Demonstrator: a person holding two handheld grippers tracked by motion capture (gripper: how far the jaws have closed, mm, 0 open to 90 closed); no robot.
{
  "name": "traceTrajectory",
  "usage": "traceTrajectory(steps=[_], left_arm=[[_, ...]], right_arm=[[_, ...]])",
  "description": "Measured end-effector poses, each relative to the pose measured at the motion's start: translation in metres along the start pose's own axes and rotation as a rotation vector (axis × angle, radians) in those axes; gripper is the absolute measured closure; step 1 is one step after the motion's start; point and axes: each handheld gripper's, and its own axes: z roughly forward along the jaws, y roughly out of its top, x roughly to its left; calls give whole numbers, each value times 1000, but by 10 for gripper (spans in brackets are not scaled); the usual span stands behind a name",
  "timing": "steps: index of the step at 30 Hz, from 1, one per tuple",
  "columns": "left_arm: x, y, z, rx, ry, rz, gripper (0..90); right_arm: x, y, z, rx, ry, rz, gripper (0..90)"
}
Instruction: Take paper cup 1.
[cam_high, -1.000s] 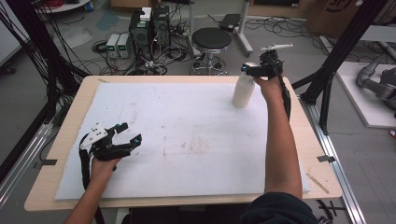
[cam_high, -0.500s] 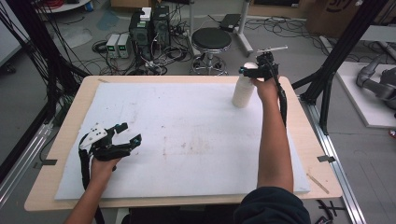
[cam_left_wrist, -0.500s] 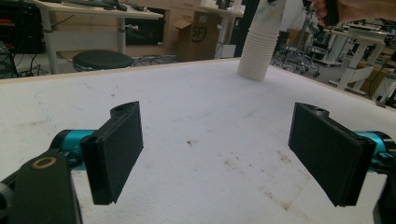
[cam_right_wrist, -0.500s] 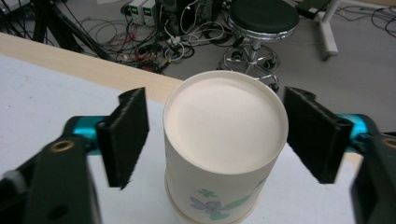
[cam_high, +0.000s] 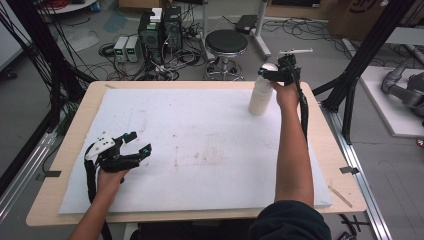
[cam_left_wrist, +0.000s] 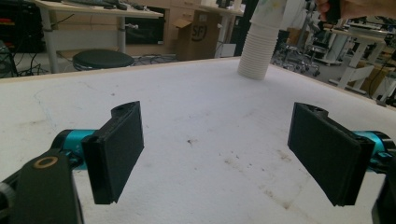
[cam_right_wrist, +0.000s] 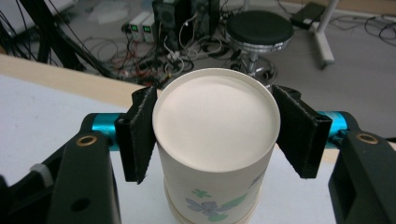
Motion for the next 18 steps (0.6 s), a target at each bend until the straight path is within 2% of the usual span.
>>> traceTrajectory(steps=[1,4,5,11,14,17,18], left_arm=[[0,0,0,1,-1,1,183],[0,0,0,3,-4,3,183],[0,0,0,2,-6,2,183],[-1,0,1,-6,-18,5,184],[-1,1,0,-9,-26,-1,184],[-1,1,0,-11,-30,-5,184],[-1,1,0,-10,-31,-5,184]], right_arm=[[-1,2,-6,-21,-7,-6,363],[-2,4,-13,-35,-8,-9,367],[-3,5,-21,-55,2,-8,369],[-6,9,-41,-101,31,5,372],[-6,11,-56,-134,44,-3,373],[-9,12,-76,-163,62,11,374],[-9,12,-76,-163,62,11,374]])
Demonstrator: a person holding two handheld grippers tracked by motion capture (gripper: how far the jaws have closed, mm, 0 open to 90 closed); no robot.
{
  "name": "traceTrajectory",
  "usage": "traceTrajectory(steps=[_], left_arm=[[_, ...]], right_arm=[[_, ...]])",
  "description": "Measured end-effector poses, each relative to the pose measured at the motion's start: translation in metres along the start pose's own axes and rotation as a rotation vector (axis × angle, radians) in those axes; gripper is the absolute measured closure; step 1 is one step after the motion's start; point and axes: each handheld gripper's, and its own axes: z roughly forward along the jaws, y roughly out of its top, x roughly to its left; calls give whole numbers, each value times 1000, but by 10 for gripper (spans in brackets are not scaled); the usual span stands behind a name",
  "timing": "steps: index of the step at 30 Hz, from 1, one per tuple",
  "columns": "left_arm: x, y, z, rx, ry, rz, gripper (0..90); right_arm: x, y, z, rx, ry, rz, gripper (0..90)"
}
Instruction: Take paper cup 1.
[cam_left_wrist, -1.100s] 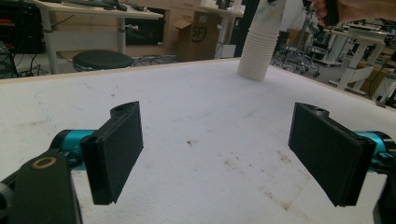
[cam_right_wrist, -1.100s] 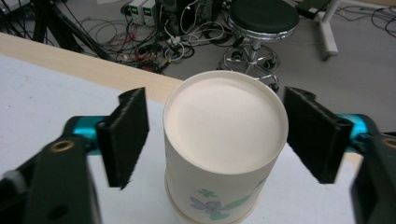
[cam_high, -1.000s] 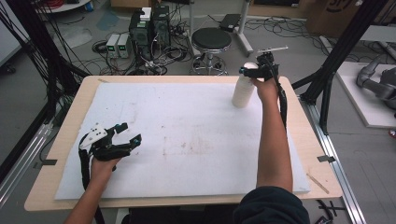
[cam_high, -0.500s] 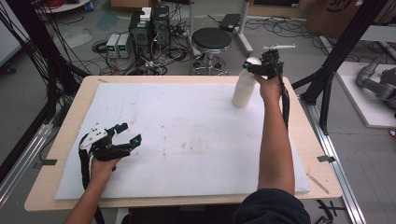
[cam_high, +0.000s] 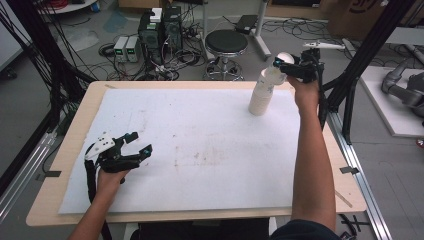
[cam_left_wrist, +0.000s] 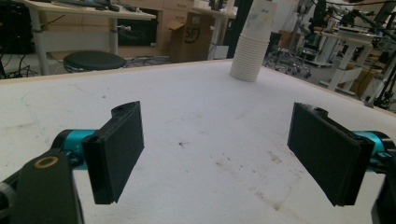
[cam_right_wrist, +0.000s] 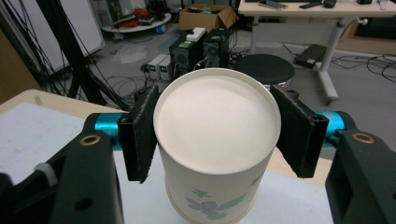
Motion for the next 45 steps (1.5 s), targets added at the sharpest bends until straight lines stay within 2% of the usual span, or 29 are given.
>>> traceTrajectory(steps=[3,6,10,12,14,15,16,19,23,26,29,32,33,34,35,36,37,40,41,43,45], left_arm=[[0,0,0,-1,-1,0,184],[-1,0,-1,-1,-5,-2,184],[-2,0,0,-2,-12,-5,184],[-2,1,0,-1,-18,-4,184],[-3,1,-1,4,-25,-1,184],[-4,1,-1,3,-27,1,184],[-5,1,-1,2,-30,-2,184],[-6,1,-1,3,-36,-2,177],[-8,1,1,9,-45,-4,176],[-10,0,3,15,-53,-2,176],[-12,0,4,21,-61,0,176],[-13,-1,5,27,-69,5,176],[-14,-1,6,30,-77,6,175],[-14,-1,6,30,-77,6,175],[-14,-2,6,35,-84,10,170],[-15,-2,6,36,-88,4,170],[-15,-3,6,39,-93,4,164],[-17,-4,7,49,-113,3,163],[-17,-4,7,49,-117,5,162],[-19,-5,7,54,-128,11,161],[-20,-5,8,60,-136,15,161]], right_arm=[[1,2,-15,-15,11,-15,375],[3,3,-21,-8,18,-27,376],[14,2,-36,-9,55,-70,377],[16,0,-39,-11,69,-74,377],[22,-9,-46,-7,133,-90,377],[24,-14,-48,-5,154,-95,377],[24,-14,-48,-5,154,-95,377],[30,-30,-53,4,218,-97,378],[37,-51,-55,39,256,-111,379],[39,-64,-55,51,286,-103,378],[41,-76,-56,56,311,-92,379],[43,-87,-57,61,333,-98,380],[45,-95,-58,64,352,-99,380],[45,-95,-58,64,352,-99,380],[49,-103,-59,67,372,-102,380],[49,-103,-59,67,372,-102,380],[53,-111,-59,65,402,-113,379],[58,-119,-58,67,423,-128,380],[64,-126,-57,74,452,-142,379],[68,-129,-57,82,459,-152,379],[77,-135,-54,99,481,-186,379]])
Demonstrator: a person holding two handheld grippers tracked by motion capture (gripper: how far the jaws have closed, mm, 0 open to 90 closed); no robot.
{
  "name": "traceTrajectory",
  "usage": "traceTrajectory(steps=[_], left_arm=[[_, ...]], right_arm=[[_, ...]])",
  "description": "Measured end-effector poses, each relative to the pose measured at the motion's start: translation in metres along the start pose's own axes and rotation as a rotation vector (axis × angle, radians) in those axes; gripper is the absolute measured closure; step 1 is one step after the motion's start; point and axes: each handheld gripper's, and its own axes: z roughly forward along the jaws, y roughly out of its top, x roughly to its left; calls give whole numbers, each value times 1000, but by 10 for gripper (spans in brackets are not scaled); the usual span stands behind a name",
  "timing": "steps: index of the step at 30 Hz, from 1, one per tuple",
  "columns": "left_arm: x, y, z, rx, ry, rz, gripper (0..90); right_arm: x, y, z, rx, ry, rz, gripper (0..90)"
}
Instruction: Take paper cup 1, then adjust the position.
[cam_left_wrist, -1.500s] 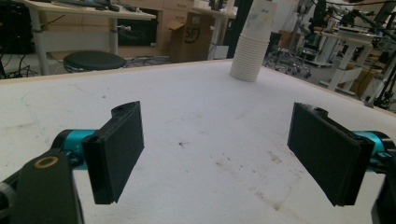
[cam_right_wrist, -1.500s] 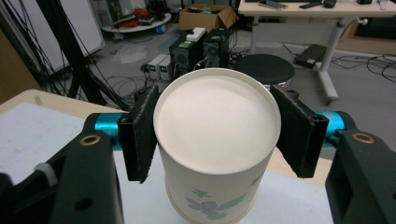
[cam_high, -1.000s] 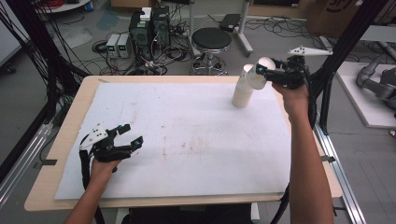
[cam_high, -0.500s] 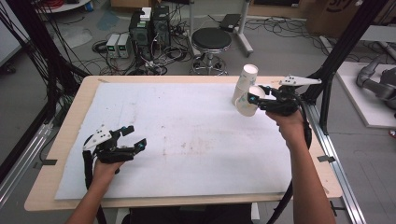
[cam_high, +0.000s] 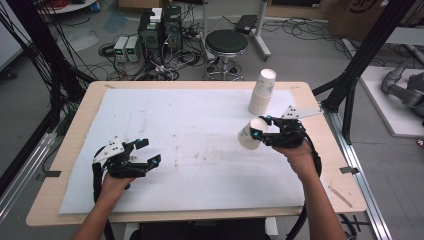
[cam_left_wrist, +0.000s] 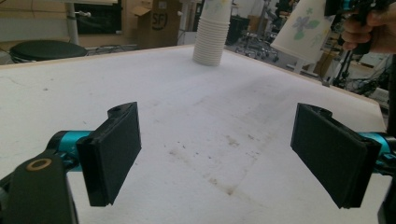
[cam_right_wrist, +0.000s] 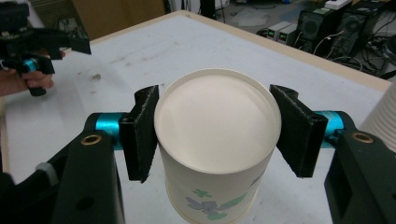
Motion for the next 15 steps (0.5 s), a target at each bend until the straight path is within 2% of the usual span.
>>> traceTrajectory(steps=[5,15], left_arm=[[-3,2,1,-6,-33,10,159],[-6,2,6,1,-67,10,155]], right_arm=[[5,-4,9,21,24,-12,379],[15,-12,15,-1,68,-15,376]])
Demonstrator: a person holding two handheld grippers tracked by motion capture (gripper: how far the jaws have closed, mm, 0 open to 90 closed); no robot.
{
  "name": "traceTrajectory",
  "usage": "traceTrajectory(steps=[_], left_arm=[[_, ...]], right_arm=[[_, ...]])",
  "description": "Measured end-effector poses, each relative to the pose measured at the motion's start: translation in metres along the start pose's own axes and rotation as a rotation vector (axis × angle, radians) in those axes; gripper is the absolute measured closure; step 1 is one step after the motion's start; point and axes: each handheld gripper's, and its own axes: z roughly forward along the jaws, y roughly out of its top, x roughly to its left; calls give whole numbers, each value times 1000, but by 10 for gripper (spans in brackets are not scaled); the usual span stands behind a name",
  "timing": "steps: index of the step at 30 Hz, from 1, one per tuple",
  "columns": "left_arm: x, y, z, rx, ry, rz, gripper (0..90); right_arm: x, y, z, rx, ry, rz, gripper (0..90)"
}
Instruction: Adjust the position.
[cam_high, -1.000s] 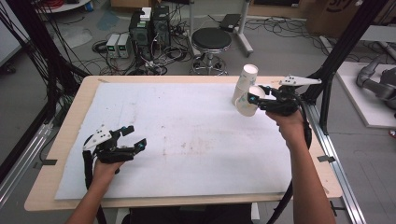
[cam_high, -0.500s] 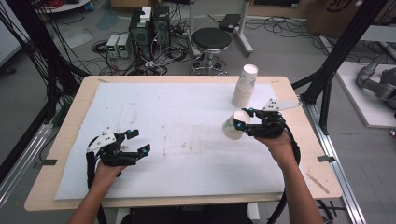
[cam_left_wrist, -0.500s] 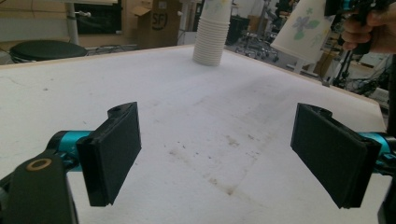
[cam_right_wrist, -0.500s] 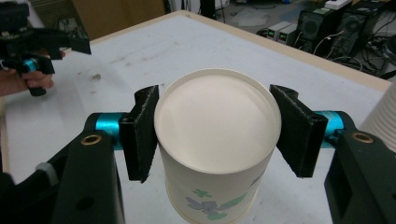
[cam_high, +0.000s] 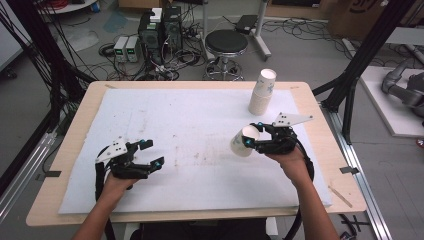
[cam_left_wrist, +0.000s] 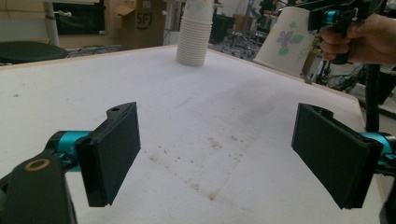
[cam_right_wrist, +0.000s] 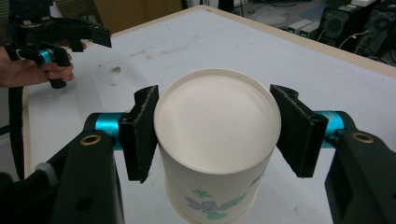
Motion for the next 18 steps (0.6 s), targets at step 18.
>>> traceTrajectory(steps=[18], left_arm=[[-14,4,12,44,-87,51,152]], right_arm=[[28,-8,17,-20,103,-54,376]])
